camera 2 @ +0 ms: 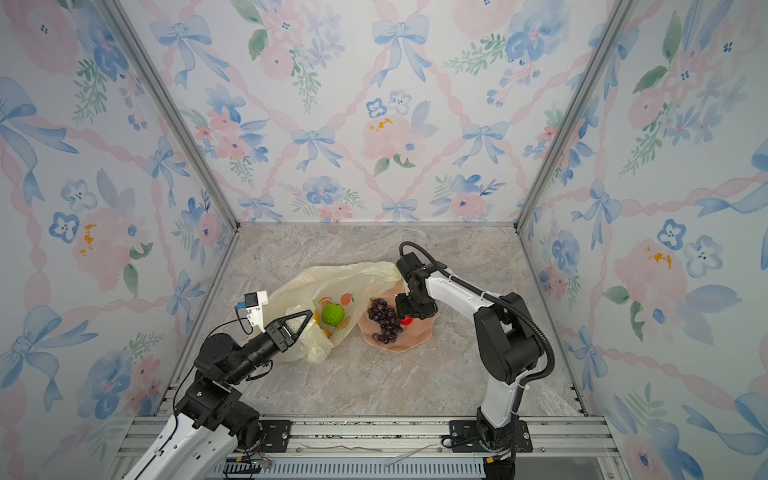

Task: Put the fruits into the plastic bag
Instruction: 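Lower the right gripper onto the red-yellow fruit in the bowl and grasp it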

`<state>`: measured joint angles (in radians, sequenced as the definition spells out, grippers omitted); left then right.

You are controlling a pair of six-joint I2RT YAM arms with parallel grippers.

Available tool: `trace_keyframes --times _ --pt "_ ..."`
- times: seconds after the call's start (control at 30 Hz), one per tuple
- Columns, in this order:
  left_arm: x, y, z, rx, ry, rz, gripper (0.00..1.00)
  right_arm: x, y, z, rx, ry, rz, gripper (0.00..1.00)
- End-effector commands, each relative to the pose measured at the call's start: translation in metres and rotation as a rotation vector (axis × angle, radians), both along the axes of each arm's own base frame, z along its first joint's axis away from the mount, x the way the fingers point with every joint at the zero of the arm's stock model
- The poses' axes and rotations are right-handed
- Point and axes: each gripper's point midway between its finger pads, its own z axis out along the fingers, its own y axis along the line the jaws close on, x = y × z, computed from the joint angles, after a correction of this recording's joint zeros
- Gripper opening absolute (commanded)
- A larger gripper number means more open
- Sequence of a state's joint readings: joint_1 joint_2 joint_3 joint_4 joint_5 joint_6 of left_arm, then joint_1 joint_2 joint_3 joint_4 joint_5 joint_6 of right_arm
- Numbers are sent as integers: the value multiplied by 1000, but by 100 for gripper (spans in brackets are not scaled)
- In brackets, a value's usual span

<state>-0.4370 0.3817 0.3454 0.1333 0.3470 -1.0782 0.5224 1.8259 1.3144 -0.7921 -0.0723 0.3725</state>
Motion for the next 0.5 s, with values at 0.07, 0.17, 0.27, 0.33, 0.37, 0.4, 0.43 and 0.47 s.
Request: trace_keyframes --times 0.07,0.17,0.27,0.33,0.37,0.4,0.43,0.47 --pt "1 4 4 -15 -17 23 0 15 -2 -5 -25 -20 4 62" --pt "2 4 3 -11 -14 25 0 20 -2 -6 -41 -33 3 62" --pt "3 3 4 -9 -14 25 0 25 -5 -9 -65 -41 5 62" --pt "4 4 3 -9 -13 28 0 28 -5 -11 -78 -45 8 62" --pt "4 3 3 -9 -13 29 0 29 -6 -13 -85 -44 10 62" --pt "5 3 3 -9 -12 28 0 29 -6 -15 -90 -43 12 62" --pt "5 3 3 -9 -11 29 0 29 -7 -16 -93 -43 14 62" --pt "5 3 4 -9 -11 29 0 30 -6 -18 -93 -42 15 62"
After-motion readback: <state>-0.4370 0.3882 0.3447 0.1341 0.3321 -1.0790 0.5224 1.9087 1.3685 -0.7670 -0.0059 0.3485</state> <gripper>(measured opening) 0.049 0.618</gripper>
